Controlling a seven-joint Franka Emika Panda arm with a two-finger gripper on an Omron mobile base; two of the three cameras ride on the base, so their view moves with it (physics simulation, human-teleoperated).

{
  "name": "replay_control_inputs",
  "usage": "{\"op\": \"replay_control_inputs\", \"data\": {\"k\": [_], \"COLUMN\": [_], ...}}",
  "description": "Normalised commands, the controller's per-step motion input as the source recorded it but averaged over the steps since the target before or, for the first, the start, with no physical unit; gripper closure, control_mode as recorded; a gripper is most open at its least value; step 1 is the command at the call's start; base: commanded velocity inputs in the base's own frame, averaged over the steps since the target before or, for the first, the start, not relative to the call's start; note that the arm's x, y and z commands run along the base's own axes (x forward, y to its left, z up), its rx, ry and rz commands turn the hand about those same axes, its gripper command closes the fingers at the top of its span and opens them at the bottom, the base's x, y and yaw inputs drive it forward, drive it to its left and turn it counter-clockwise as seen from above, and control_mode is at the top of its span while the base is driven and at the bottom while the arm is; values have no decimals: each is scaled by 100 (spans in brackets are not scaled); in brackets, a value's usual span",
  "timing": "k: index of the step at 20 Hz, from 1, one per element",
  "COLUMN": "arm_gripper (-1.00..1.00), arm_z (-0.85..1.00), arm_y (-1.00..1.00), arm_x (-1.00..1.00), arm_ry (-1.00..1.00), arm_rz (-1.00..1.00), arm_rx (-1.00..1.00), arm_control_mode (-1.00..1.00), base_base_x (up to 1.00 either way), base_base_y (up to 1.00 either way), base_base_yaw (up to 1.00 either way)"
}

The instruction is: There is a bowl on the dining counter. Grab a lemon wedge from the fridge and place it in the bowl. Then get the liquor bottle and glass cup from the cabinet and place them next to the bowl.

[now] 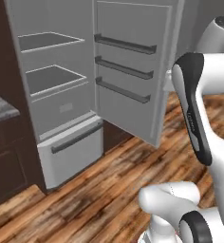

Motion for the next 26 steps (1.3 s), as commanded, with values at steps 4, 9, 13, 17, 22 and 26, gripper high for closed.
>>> {"op": "replay_control_inputs", "data": {"k": [4, 9, 13, 17, 22, 26], "arm_gripper": [100, 100, 100, 100, 100, 100], "arm_z": [0, 0, 0, 0, 0, 0], "arm_y": [0, 0, 0, 0, 0, 0], "arm_x": [0, 0, 0, 0, 0, 0], "arm_ry": [0, 0, 0, 0, 0, 0], "arm_rz": [0, 0, 0, 0, 0, 0], "arm_rx": [0, 0, 0, 0, 0, 0], "arm_control_mode": [100, 100, 100, 100, 100, 100], "base_base_x": [-73, -26, 47, 100, 100, 100], "base_base_y": [-23, -57, -54, -24, -22, -14], "base_base_yaw": [-70, -63, -50, -37, -29, -21]}}
